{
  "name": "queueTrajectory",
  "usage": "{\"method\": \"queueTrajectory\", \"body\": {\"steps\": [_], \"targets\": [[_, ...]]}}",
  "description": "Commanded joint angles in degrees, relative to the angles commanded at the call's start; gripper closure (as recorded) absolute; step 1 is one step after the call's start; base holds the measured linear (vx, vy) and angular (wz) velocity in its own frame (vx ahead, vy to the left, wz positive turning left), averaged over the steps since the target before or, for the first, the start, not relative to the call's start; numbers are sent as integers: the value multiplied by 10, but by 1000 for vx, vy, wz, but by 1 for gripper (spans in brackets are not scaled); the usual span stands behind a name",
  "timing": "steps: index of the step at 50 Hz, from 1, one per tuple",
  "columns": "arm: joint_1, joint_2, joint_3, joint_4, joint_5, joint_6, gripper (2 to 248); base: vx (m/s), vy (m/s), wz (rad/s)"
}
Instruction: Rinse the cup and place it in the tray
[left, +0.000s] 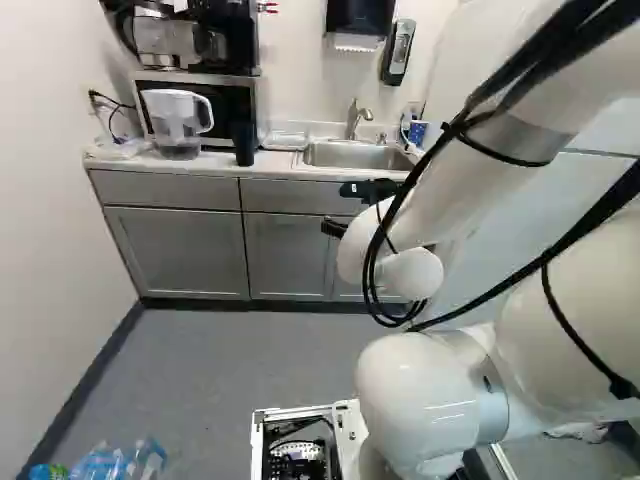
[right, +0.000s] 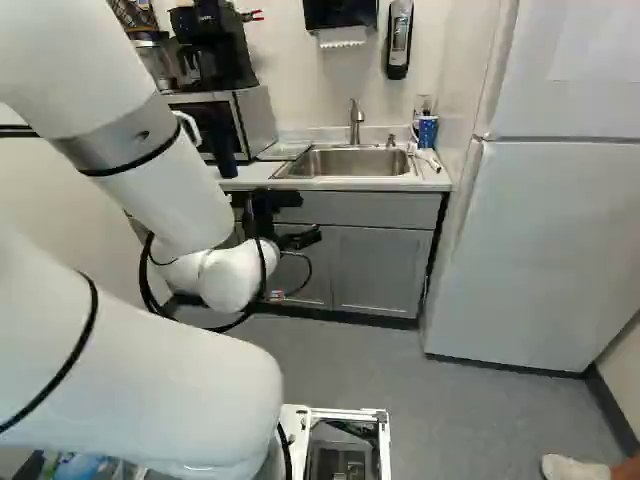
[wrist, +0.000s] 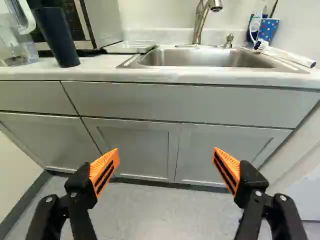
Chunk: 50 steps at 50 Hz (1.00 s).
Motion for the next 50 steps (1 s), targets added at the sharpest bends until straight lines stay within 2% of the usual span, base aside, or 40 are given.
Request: {"method": "queueTrajectory", "body": {"steps": [36,50], "targets": [[0,0,0,0,0,0,3,0,0,0],[0,-13,-11,0,0,0,3,0,0,0]]}}
